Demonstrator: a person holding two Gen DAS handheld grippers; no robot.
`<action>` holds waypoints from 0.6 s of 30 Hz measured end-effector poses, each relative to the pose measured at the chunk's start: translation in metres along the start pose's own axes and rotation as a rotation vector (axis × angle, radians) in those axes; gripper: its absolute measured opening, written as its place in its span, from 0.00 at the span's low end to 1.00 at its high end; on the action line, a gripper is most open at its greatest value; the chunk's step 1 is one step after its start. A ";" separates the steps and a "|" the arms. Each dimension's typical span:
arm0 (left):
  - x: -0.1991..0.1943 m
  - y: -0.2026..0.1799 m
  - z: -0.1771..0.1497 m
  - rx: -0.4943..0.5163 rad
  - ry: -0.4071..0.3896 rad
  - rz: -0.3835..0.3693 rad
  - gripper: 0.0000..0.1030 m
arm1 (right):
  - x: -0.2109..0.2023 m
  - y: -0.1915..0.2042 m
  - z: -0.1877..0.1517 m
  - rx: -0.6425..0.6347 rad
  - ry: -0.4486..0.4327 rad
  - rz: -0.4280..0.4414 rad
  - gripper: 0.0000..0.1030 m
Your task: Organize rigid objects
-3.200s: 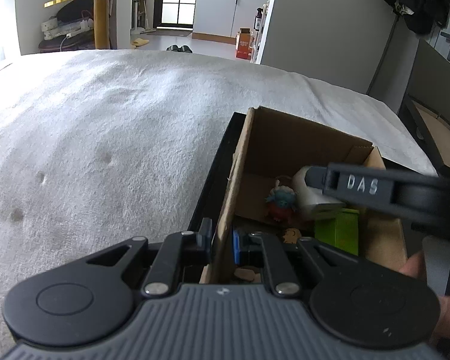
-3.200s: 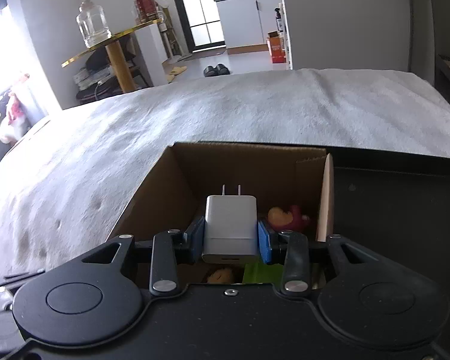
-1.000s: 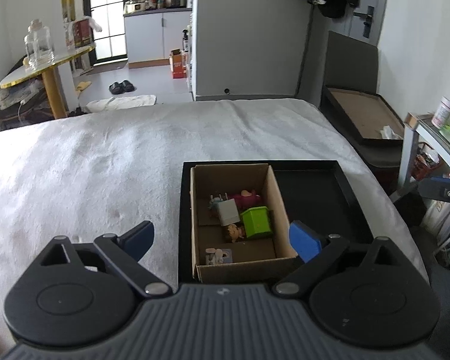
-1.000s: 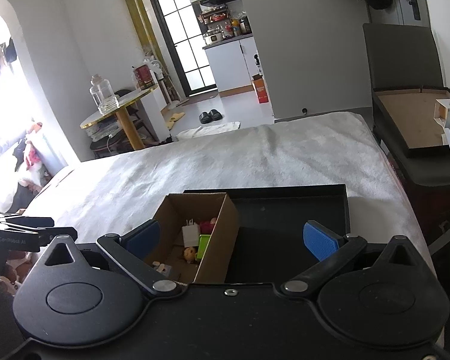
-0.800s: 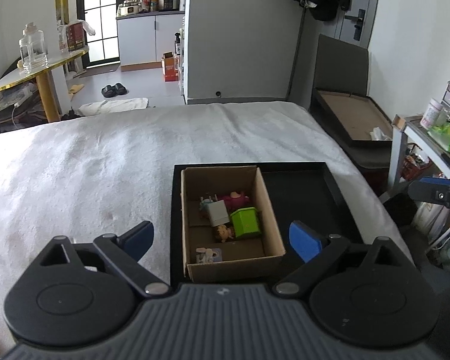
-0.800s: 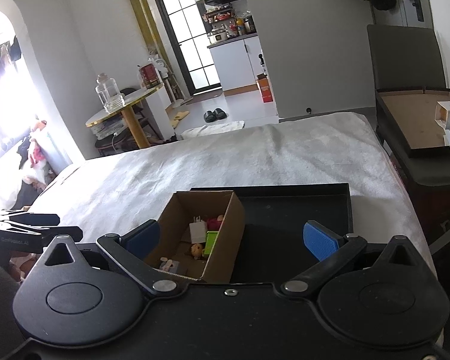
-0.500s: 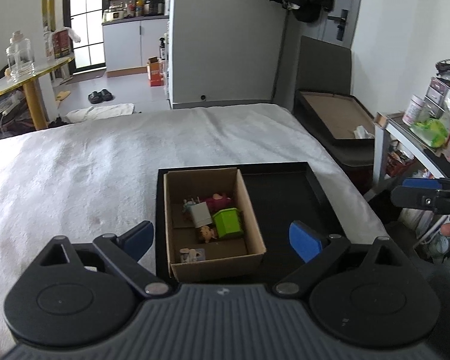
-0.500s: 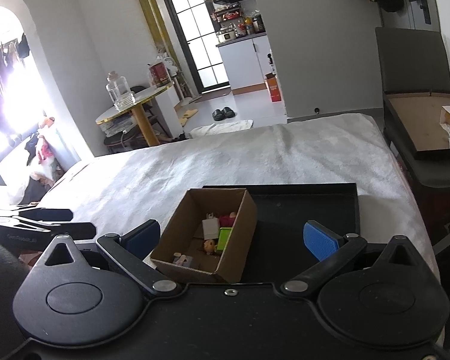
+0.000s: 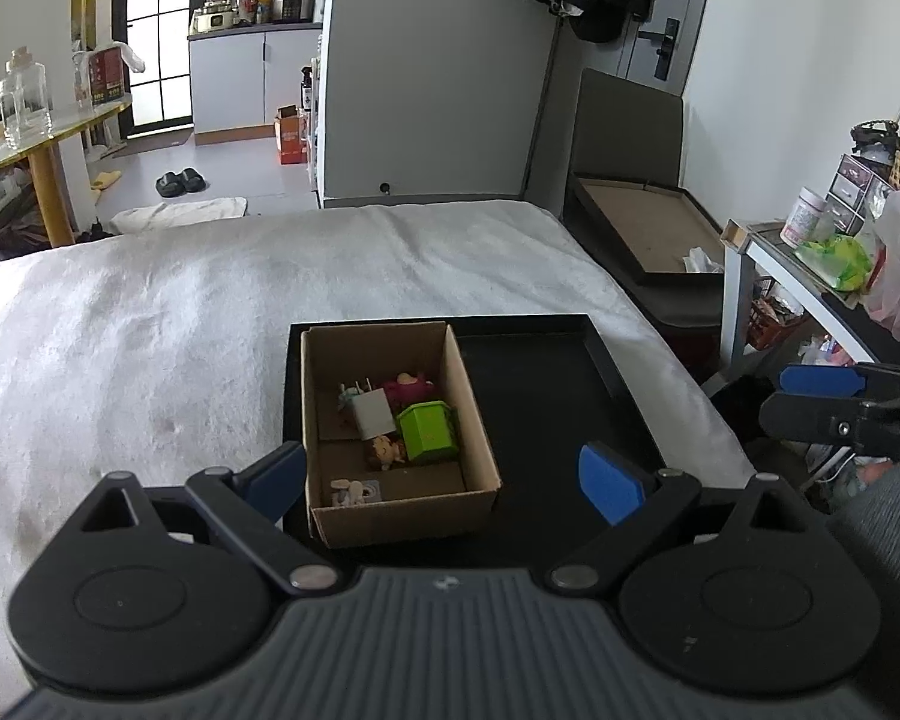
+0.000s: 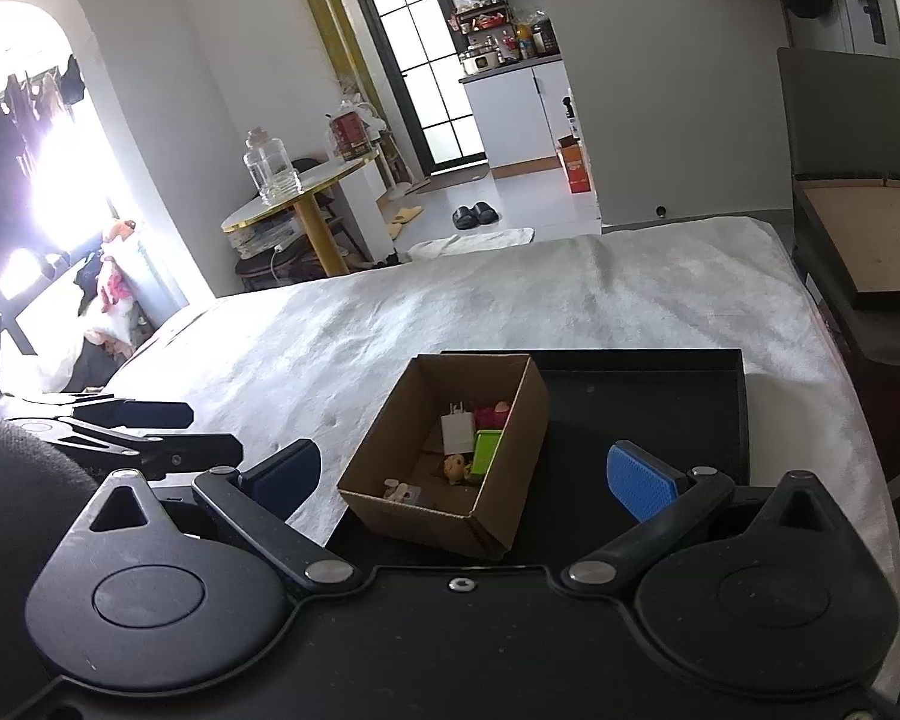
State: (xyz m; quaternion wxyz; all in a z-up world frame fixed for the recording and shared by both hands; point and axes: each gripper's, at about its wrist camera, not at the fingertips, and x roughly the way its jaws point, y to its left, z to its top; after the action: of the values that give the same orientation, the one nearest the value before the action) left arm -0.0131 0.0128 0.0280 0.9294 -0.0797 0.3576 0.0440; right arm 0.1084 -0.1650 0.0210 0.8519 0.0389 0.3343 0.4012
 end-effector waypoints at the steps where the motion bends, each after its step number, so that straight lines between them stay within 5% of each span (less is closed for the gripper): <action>1: 0.000 -0.001 0.000 0.003 -0.001 -0.001 0.94 | 0.000 0.001 0.000 0.002 0.002 0.005 1.00; 18: 0.008 -0.006 -0.001 0.010 0.013 -0.018 0.94 | 0.007 0.005 -0.006 0.056 0.039 0.017 1.00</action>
State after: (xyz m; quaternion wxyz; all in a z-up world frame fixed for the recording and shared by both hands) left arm -0.0066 0.0070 0.0225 0.9278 -0.0787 0.3631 0.0332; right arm 0.1050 -0.1580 0.0140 0.8406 0.0578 0.3614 0.3994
